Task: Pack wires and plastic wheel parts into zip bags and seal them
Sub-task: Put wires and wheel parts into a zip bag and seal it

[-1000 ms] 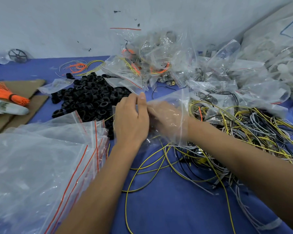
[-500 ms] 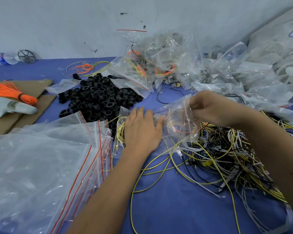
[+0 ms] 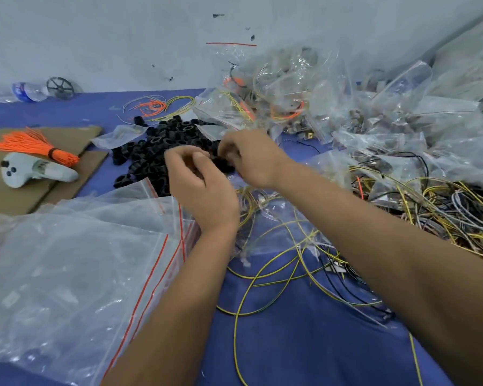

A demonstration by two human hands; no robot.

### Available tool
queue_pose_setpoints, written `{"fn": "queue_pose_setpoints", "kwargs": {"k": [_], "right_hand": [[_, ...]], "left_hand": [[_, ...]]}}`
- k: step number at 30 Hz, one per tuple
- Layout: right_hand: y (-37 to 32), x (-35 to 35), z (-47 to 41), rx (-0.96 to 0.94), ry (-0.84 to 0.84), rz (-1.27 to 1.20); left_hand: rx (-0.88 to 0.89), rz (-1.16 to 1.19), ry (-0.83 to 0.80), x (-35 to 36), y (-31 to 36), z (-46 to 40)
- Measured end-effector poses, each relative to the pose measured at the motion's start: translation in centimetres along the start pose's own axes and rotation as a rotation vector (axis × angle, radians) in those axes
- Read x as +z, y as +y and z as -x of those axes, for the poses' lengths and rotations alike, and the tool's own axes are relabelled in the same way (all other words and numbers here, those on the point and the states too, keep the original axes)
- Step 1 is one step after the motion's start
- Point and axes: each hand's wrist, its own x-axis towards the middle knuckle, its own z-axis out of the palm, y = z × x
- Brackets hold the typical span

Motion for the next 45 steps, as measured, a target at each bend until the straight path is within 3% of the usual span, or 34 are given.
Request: {"fn": "queue_pose_setpoints", "kwargs": {"k": [4, 10, 16, 18, 21, 23, 26, 32, 37, 42, 45], "right_hand": [[0.0, 3.7, -1.1, -0.156, -0.076, 0.082], [-0.7, 5.2, -1.9, -0.095, 0.027, 0.036], [-1.7, 3.8, -1.3, -0.087, -0.003, 0.067], [-1.4, 2.3, -0.7, -0.044, 0.076, 0.014], [-0.3, -1.3, 0.7, 0.045, 0.323, -0.140], [1.1, -4.2, 2.8, 0.094, 0.520, -0.273], [4.4, -7.3, 7.0, 0.233, 0.698, -0.379], [8.8, -7.3, 13.4, 0.432, 0.723, -0.278], [8.9, -5.8, 15.2, 0.378, 0.673, -0.296], [7.9, -4.7, 15.6, 0.236, 0.598, -0.396], [7.4, -4.2, 15.6, 0.115, 0.490, -0.344]], "left_hand": [[-0.065, 0.084, 0.108, 0.0, -0.6, -1.0], [-0.110, 0.052, 0.125, -0.4, -1.7, -1.3], [-0.044, -0.001, 0.098, -0.5, -1.7, -0.8], [0.021, -0.005, 0.070, -0.5, -1.5, -0.6], [0.106, 0.003, 0.005, -0.1, -0.6, -0.3], [0.127, 0.008, -0.083, 0.7, 0.6, 0.3], [0.128, -0.054, -0.381, 2.5, 3.0, 2.2], [0.190, -0.707, -1.007, 6.2, 6.4, 5.6], [0.140, -0.770, -1.123, 6.5, 6.9, 3.6], [-0.174, -0.530, -1.214, 5.5, 7.4, 0.6], [-0.190, -0.498, -1.269, 5.3, 7.5, 0.0]]}}
